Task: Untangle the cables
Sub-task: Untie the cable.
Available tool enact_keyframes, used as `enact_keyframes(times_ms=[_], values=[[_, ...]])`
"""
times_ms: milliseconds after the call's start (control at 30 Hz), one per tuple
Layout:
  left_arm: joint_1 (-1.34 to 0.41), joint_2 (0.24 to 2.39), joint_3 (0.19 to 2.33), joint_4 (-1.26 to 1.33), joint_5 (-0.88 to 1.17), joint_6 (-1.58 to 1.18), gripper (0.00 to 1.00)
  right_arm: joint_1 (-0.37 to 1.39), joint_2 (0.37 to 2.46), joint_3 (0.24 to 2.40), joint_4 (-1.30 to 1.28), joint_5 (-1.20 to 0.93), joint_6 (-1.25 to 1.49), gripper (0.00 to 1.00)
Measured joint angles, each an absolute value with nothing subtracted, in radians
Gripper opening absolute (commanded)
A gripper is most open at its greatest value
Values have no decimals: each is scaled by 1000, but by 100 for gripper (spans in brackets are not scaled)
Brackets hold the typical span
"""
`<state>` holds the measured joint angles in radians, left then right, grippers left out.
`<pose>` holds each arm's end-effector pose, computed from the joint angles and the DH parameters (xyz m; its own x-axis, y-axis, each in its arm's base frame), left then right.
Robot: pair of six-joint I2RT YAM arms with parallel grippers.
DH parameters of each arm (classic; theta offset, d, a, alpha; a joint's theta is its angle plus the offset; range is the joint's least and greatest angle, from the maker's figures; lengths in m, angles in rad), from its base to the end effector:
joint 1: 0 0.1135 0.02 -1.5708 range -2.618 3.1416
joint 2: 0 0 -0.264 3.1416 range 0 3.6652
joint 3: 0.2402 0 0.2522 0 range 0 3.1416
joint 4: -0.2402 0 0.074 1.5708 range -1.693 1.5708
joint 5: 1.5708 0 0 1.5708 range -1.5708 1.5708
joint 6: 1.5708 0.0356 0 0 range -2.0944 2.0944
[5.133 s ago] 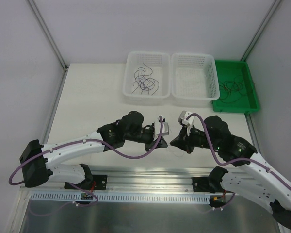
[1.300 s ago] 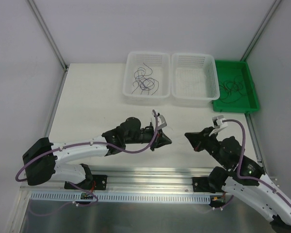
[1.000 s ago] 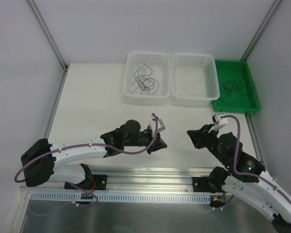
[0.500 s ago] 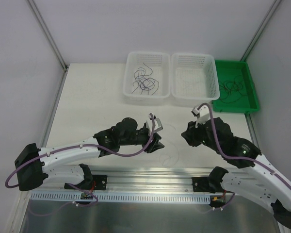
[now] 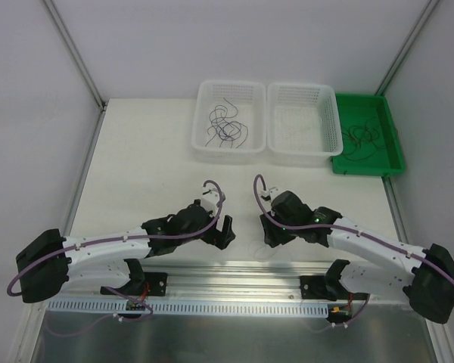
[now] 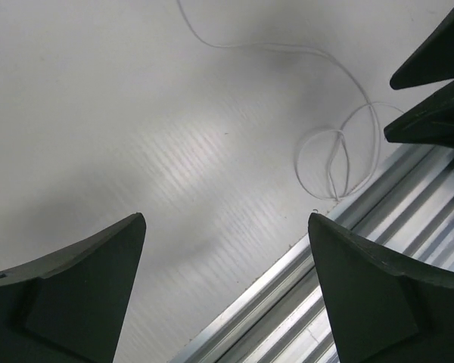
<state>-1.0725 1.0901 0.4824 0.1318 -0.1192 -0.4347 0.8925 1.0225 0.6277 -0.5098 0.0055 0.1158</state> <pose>0.1139 -0.2004 0.2069 -0.5446 0.1261 -0.8292 0.6530 0.6841 -0.3249 0.1252 0.1551 0.2138 -0.5797 -0.5352 -0.6144 -0.7143 0.6966 0.0671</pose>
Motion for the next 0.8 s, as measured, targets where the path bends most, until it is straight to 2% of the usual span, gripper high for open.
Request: enact_keyframes(times_ms=[67, 133, 233, 800], values=[[-1072, 1057, 453, 121, -166, -485, 92, 904, 1082, 628, -472, 2, 113, 49], [-1072, 1028, 435, 120, -197, -518, 93, 916, 1146, 631, -448, 2, 104, 42], [-1072, 990, 415, 121, -226, -550, 93, 935, 1242, 646, -439, 7, 86, 38], [-1072, 944, 384, 118, -256, -591, 93, 1039, 1469, 769, -431, 104, 39, 32]])
